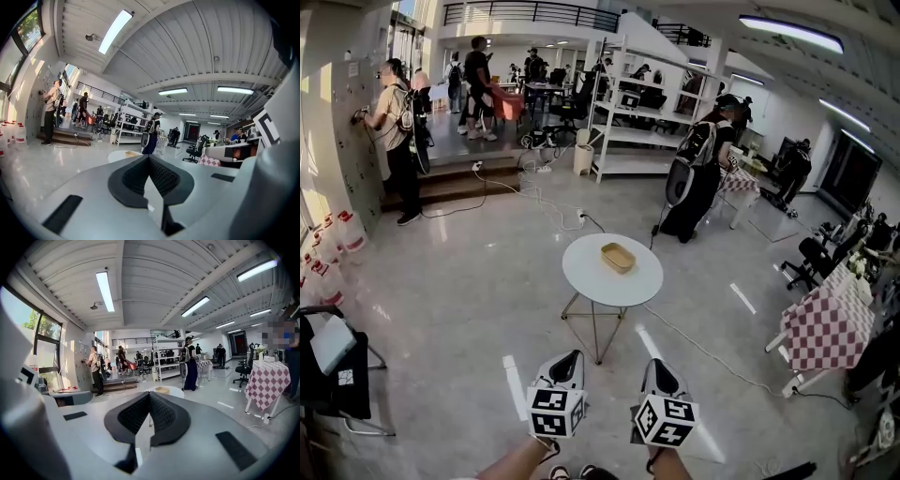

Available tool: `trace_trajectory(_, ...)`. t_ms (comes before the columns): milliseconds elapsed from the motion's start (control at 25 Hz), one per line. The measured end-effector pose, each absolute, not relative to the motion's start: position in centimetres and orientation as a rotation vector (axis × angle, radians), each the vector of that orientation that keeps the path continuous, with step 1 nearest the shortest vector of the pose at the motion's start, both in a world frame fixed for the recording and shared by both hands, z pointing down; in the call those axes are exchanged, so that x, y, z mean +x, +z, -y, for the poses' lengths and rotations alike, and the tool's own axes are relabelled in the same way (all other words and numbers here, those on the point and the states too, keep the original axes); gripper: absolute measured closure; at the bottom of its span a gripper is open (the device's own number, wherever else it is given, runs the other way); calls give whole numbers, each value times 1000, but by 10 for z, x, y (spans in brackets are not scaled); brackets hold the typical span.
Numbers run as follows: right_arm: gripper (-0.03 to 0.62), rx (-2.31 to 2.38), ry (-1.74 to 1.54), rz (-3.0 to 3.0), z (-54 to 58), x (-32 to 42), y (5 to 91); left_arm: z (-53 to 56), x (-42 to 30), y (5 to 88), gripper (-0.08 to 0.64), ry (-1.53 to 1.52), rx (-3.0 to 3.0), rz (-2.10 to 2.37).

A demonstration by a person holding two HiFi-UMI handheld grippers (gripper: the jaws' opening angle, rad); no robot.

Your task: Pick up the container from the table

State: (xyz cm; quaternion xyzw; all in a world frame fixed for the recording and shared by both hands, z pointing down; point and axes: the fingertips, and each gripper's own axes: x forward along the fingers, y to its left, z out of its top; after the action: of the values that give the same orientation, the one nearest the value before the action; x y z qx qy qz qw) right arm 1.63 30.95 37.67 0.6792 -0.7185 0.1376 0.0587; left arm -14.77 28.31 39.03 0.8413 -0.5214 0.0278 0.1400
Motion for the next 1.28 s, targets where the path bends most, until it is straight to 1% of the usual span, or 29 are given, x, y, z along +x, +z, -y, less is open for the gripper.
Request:
trace_trajectory(440,568,2039,431,2158,-290,22,390,-264,-140,407,554,101,2407,1496)
trace_trajectory(880,568,2010,389,2223,-210,42,380,-188,-126,397,554,79,2396,1574)
trace_trajectory(1280,568,1986,385,2257,-145,72,374,-128,-95,392,554,91,2399,1589)
